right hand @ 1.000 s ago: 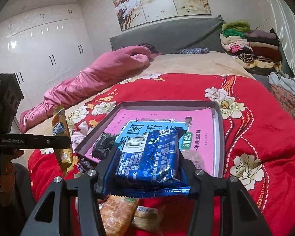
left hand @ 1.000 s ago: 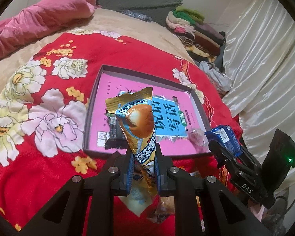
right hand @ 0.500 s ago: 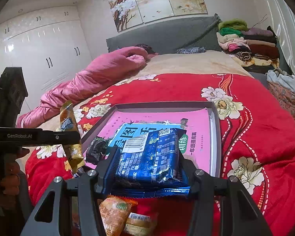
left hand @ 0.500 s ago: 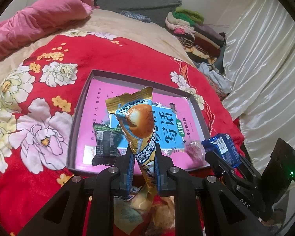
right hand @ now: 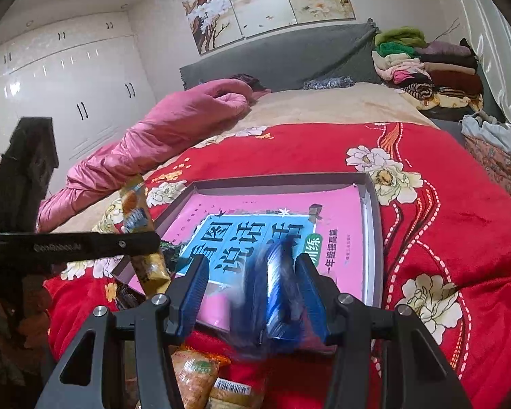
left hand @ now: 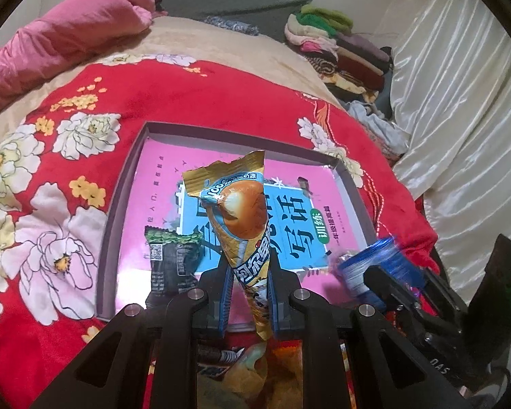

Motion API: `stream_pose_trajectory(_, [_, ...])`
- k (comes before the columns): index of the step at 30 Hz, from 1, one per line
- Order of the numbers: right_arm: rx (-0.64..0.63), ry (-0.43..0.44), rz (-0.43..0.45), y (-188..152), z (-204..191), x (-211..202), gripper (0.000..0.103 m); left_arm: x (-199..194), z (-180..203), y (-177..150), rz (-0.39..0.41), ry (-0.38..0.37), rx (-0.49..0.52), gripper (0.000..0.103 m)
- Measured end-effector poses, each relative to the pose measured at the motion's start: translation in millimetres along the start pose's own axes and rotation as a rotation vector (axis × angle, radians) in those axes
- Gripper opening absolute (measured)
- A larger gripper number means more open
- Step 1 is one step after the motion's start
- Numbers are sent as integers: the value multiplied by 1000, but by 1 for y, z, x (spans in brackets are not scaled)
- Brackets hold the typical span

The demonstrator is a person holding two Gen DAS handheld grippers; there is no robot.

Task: Organize snacks
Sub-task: 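Carry the snack bar with the left tool while the right tool carries the blue packet over the tray, then lower the snack bar into the tray with the left tool while the right tool lowers the blue packet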

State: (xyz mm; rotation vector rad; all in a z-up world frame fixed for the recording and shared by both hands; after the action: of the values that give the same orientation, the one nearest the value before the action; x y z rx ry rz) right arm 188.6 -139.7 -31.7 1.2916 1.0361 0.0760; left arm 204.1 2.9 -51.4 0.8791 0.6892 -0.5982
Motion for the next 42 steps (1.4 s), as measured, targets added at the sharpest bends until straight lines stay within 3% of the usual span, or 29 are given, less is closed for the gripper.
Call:
stream_pose_trajectory(12, [-33, -4, -91, -15, -3, 23, 52, 28, 0, -10, -57, 22, 21, 18])
stream_pose_trajectory(24, [-107, -5, -134, -19, -14, 40, 52, 51, -3, -10, -64, 47, 22, 18])
stream_pose_trajectory(42, [-191, -84, -186, -26, -6, 62, 52, 70, -5, -11, -91, 78, 35, 18])
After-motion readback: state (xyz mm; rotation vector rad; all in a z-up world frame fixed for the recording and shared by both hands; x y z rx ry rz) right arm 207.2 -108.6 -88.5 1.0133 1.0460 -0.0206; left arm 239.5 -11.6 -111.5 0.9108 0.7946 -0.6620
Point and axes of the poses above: each gripper's, at about its wrist camera, not at the fingertips, and x roughly the way its jaws point, z to its right, y to its top, the point moved 8 cm from there along x, roughly the way its jaws point, and after that the axes turned 13 degrees about -x, right-handed, at the moved point
